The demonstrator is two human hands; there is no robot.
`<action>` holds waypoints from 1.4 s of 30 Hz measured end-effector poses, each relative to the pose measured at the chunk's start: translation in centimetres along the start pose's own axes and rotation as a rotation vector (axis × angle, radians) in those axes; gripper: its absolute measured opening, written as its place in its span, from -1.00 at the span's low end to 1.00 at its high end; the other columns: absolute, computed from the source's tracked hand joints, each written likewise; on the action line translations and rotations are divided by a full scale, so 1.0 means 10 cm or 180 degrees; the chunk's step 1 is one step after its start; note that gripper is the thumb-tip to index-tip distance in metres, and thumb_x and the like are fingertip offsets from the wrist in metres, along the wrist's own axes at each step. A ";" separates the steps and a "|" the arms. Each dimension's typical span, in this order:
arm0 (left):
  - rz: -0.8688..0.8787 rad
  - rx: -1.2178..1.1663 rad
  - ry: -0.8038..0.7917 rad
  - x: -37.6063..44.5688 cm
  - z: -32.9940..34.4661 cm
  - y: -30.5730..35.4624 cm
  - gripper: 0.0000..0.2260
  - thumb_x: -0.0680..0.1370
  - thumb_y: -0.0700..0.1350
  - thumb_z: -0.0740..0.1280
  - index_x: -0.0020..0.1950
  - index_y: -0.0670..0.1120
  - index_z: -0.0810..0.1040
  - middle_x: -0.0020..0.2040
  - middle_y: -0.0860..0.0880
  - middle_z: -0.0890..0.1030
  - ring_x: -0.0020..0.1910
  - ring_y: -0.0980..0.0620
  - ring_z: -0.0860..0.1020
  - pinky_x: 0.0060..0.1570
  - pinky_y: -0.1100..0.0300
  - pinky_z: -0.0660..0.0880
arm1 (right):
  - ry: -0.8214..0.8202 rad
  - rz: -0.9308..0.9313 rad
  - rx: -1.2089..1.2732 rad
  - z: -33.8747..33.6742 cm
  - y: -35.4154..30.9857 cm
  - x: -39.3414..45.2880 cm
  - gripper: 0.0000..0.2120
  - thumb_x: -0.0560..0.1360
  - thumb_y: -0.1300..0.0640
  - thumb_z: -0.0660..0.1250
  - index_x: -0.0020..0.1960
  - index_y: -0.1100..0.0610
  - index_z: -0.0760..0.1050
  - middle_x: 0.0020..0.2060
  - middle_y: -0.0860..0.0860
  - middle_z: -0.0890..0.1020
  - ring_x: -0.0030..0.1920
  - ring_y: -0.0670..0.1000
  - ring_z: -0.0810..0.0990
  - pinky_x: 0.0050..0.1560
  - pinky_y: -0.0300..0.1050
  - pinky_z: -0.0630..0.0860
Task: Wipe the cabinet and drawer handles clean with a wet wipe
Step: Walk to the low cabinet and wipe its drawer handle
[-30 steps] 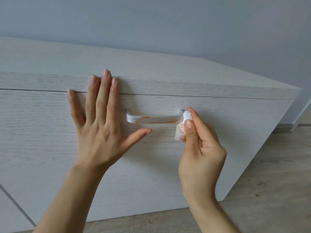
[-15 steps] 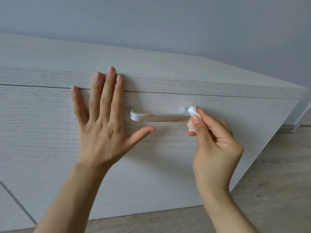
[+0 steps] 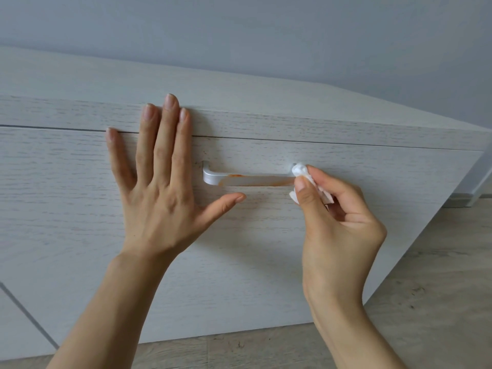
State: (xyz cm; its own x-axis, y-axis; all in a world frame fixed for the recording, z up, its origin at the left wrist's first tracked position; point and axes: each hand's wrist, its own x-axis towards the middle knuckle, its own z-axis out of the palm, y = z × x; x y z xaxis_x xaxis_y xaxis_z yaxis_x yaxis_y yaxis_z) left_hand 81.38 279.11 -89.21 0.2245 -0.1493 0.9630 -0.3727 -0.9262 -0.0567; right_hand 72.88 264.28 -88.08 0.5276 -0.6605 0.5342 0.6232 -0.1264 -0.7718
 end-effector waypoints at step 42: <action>0.0040 -0.0090 -0.0126 -0.02 -0.01 -0.02 -0.10 0.49 0.40 0.19 0.53 -0.23 0.01 0.51 -0.20 0.11 0.50 -0.15 -0.04 0.42 -0.17 -0.19 | 0.0010 -0.1610 -0.0839 -0.03 0.26 -0.05 -0.89 0.49 0.26 0.39 0.01 0.20 0.62 -0.17 0.04 0.62 -0.20 -0.07 0.58 -0.11 -0.24 0.50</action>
State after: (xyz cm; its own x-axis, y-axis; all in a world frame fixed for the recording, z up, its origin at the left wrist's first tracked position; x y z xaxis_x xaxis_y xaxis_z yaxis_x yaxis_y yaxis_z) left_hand 81.34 279.38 -89.38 0.2549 -0.1749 0.9510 -0.4008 -0.9142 -0.0607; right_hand 74.10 264.07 -90.47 0.1989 -0.4719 0.8589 0.6325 -0.6077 -0.4803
